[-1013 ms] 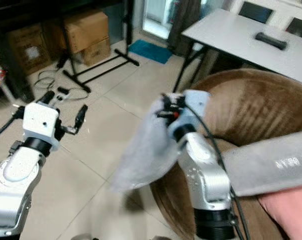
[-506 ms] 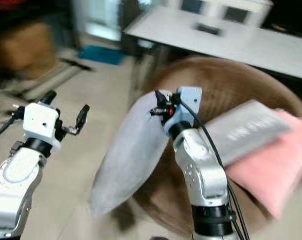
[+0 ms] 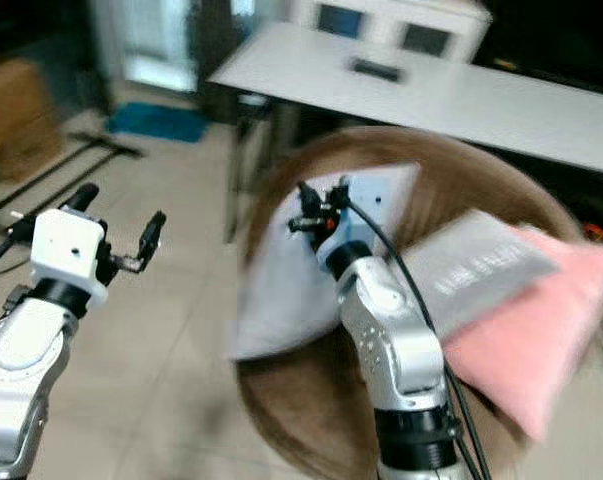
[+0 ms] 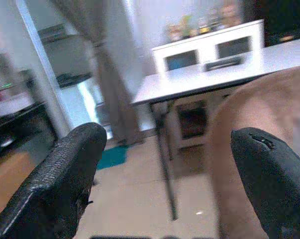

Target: Move the pillow to the sofa from floor

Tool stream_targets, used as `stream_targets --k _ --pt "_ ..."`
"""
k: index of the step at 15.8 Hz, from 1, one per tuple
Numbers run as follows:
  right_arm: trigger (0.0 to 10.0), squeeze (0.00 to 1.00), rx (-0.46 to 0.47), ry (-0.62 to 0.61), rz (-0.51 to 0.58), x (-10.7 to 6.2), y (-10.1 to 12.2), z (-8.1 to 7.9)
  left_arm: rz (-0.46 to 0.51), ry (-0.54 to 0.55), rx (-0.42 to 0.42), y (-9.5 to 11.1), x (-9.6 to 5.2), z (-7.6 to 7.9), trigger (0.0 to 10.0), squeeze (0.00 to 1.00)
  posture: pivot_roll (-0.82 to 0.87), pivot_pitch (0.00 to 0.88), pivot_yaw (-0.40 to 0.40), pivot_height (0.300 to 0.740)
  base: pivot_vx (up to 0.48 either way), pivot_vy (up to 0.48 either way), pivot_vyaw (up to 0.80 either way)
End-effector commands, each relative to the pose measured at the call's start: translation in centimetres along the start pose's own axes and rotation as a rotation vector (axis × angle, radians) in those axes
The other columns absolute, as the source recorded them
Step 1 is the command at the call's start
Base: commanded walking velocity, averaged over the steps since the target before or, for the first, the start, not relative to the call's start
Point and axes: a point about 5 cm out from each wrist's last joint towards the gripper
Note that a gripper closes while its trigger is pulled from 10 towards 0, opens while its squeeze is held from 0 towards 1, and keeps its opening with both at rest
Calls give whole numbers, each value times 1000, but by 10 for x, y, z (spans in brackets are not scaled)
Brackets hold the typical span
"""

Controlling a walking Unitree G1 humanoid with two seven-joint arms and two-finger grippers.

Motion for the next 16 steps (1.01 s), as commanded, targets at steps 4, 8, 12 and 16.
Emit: stream_targets --k 4,8,12,16 --pt "10000 0 -21 74 59 1 14 -7 19 -32 19 5 3 5 10000 0 57 0 -74 740 215 0 -527" --pt "10000 0 -5 207 47 30 13 -23 1 -48 32 3 3 5 10000 0 58 0 -67 740 0 0 0" --pt "10000 0 -64 254 27 61 11 -26 -58 -164 42 -4 -9 9 10000 0 83 0 -95 740 0 0 0" --pt "10000 0 -125 310 67 92 30 -29 -133 -276 32 -12 -29 11 10000 0 107 0 -115 740 0 0 0"
Point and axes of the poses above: a point about 5 cm out from each wrist's last joint towards the gripper, its own x axis pointing out of the wrist towards the gripper, its own y axis along the axis of the wrist's last joint, z = x × y
